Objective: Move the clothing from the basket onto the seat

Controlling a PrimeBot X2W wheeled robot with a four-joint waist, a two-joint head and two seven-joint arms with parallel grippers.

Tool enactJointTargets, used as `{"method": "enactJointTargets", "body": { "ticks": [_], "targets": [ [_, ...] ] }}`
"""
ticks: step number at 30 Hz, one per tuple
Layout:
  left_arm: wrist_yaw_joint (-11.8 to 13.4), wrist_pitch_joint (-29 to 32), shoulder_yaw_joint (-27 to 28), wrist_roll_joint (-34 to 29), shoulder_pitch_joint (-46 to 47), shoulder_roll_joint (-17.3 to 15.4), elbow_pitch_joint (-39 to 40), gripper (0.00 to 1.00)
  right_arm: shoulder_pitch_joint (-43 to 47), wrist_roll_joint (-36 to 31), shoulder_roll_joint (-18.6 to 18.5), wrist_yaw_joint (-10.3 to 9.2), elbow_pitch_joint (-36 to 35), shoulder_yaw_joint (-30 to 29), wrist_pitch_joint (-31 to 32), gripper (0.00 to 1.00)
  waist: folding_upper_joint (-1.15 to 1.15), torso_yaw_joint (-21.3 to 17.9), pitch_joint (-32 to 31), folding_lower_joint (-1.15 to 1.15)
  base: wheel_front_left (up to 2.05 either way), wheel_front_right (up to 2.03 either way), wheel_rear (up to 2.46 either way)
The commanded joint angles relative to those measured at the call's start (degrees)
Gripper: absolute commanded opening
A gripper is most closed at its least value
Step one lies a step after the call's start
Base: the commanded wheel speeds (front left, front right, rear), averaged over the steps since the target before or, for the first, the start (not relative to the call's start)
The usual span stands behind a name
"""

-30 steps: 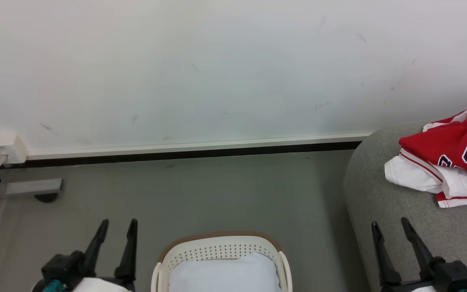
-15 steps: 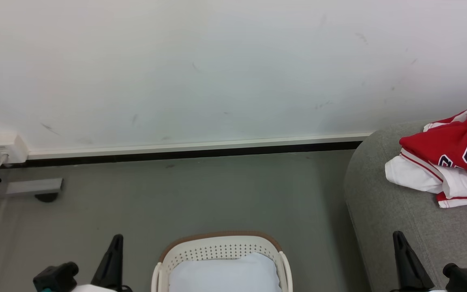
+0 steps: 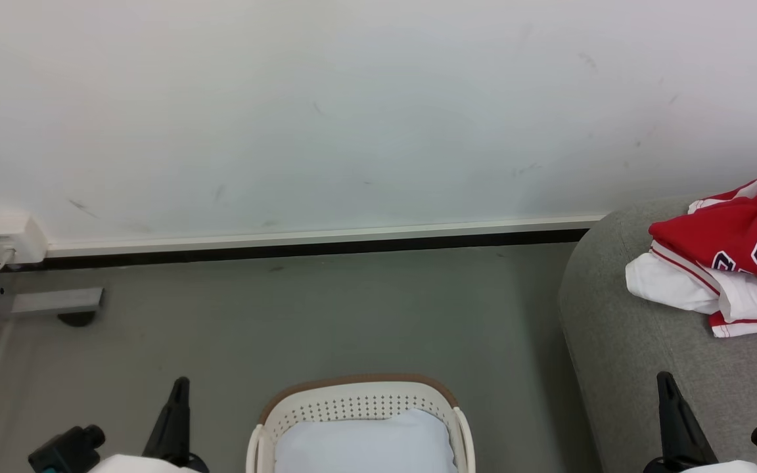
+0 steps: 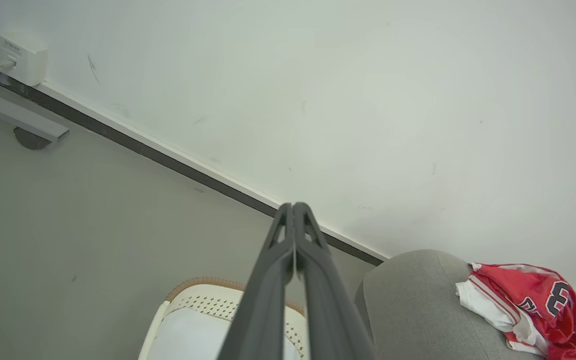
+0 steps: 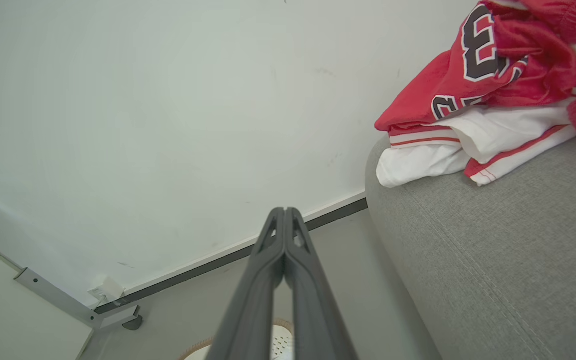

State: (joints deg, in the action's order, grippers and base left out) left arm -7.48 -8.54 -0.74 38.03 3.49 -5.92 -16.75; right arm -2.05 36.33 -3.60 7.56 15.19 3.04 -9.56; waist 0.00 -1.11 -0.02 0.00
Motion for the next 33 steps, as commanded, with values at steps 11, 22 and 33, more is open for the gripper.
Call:
{"method": "enactJointTargets", "body": {
  "ticks": [11,22,33],
  "targets": [
    [-0.01,2.78,1.59,10.37,1.67,0.36,1.26,0.0,-2.08,11.05,-0.76,-0.04,-1.0,-1.26,2.31,0.0,0.0,0.13,0.02,0.0,0.0,0.0,0.0],
    [-0.01,4.96,2.6,17.95,1.9,0.78,1.56,0.0,-2.41,19.31,-0.93,-0.05,-1.12,-2.21,4.28,0.0,0.0,0.25,0.05,0.0,0.0,0.0,0.0],
    [-0.01,6.85,3.52,24.76,2.15,1.21,1.81,0.0,-2.84,26.65,-1.01,-0.06,-1.22,-3.12,6.09,0.0,0.0,0.37,0.07,0.0,0.0,0.0,0.0]
  ]
}}
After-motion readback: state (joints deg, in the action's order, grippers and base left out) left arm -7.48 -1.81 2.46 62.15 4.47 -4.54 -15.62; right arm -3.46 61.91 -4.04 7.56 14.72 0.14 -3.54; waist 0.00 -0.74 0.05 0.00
